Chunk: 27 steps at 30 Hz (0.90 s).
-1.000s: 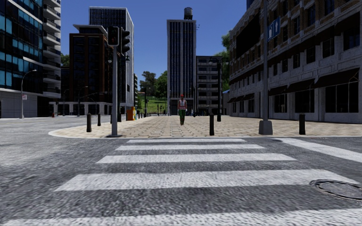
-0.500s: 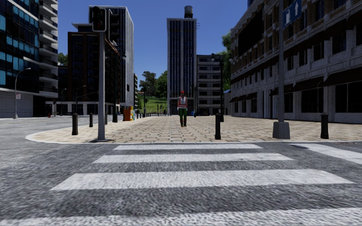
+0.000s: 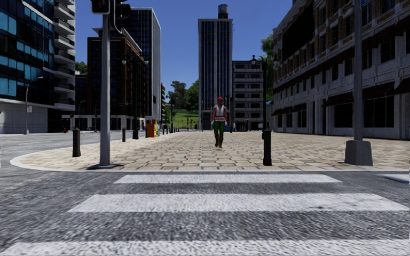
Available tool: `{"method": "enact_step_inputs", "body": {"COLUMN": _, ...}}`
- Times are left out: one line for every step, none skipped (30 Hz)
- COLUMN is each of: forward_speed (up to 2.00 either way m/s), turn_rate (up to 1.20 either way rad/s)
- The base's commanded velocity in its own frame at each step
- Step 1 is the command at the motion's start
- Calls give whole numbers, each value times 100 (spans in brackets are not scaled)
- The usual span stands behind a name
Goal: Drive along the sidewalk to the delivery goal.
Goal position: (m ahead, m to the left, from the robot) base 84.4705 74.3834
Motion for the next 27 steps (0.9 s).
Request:
{"method": "enact_step_inputs", "body": {"forward_speed": 200, "turn_rate": 40}}
{"method": "enact_step_inputs", "body": {"forward_speed": 200, "turn_rate": 41}}
{"method": "enact_step_inputs", "body": {"forward_speed": 200, "turn_rate": 41}}
{"method": "enact_step_inputs", "body": {"forward_speed": 200, "turn_rate": 41}}
{"method": "enact_step_inputs", "body": {"forward_speed": 200, "turn_rate": 41}}
{"method": "enact_step_inputs", "body": {"forward_speed": 200, "turn_rate": 41}}
{"method": "enact_step_inputs", "body": {"forward_speed": 200, "turn_rate": 41}}
{"method": "enact_step_inputs", "body": {"forward_speed": 200, "turn_rate": 41}}
{"method": "enact_step_inputs", "body": {"forward_speed": 200, "turn_rate": 41}}
{"method": "enact_step_inputs", "body": {"forward_speed": 200, "turn_rate": 41}}
{"method": "enact_step_inputs", "body": {"forward_speed": 200, "turn_rate": 41}}
{"method": "enact_step_inputs", "body": {"forward_speed": 200, "turn_rate": 41}}
{"method": "enact_step_inputs", "body": {"forward_speed": 200, "turn_rate": 41}}
{"method": "enact_step_inputs", "body": {"forward_speed": 200, "turn_rate": 41}}
{"method": "enact_step_inputs", "body": {"forward_speed": 200, "turn_rate": 41}}
{"method": "enact_step_inputs", "body": {"forward_speed": 200, "turn_rate": 41}}
{"method": "enact_step_inputs", "body": {"forward_speed": 200, "turn_rate": 41}}
{"method": "enact_step_inputs", "body": {"forward_speed": 200, "turn_rate": 41}}
{"method": "enact_step_inputs", "body": {"forward_speed": 200, "turn_rate": 41}}
{"method": "enact_step_inputs", "body": {"forward_speed": 200, "turn_rate": 41}}
{"method": "enact_step_inputs", "body": {"forward_speed": 200, "turn_rate": 41}}
{"method": "enact_step_inputs", "body": {"forward_speed": 200, "turn_rate": 41}}
{"method": "enact_step_inputs", "body": {"forward_speed": 200, "turn_rate": 41}}
{"method": "enact_step_inputs", "body": {"forward_speed": 200, "turn_rate": 39}}
{"method": "enact_step_inputs", "body": {"forward_speed": 200, "turn_rate": 30}}
{"method": "enact_step_inputs", "body": {"forward_speed": 200, "turn_rate": 30}}
{"method": "enact_step_inputs", "body": {"forward_speed": 200, "turn_rate": 12}}
